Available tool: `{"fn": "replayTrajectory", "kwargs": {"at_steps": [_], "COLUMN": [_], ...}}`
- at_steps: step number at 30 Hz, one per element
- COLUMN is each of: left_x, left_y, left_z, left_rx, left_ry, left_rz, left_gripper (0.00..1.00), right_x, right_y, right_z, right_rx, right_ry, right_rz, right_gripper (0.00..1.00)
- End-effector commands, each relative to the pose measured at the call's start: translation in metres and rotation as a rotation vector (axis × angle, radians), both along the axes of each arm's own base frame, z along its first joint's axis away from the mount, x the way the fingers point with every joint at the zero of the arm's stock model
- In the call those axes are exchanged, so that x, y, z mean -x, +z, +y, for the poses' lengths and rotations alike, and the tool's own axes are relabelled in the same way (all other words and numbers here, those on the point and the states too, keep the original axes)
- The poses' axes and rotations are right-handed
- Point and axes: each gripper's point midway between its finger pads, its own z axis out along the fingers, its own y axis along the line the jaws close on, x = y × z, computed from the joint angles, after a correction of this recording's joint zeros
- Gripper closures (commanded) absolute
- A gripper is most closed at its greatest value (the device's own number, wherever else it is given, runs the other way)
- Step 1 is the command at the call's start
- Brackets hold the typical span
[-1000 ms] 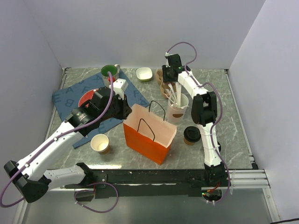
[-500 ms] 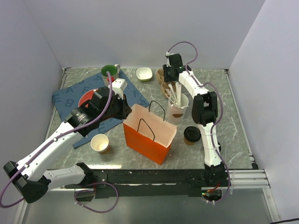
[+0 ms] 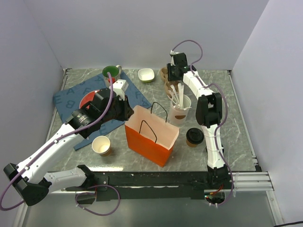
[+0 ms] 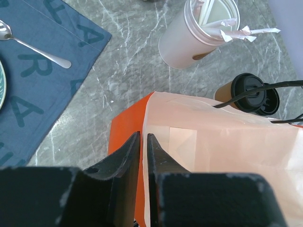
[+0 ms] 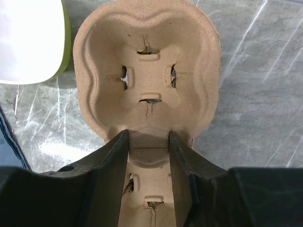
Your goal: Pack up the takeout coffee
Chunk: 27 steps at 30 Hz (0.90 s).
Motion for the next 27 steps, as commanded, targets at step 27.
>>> {"fn": "replayTrajectory", "kwargs": {"at_steps": [27], "left_x": [-0.004], "left_y": [0.015], "left_z": [0.007], "left_rx": [0.000], "left_ry": [0.026], "left_rz": [-0.047], "left_gripper": [0.79], "right_x": [-0.008], "right_y": [0.060], "right_z": [-0.017], "right_rx": [-0.086], "right_ry": [-0.068], "right_rz": [-0.105], "right_gripper": [0.56]}}
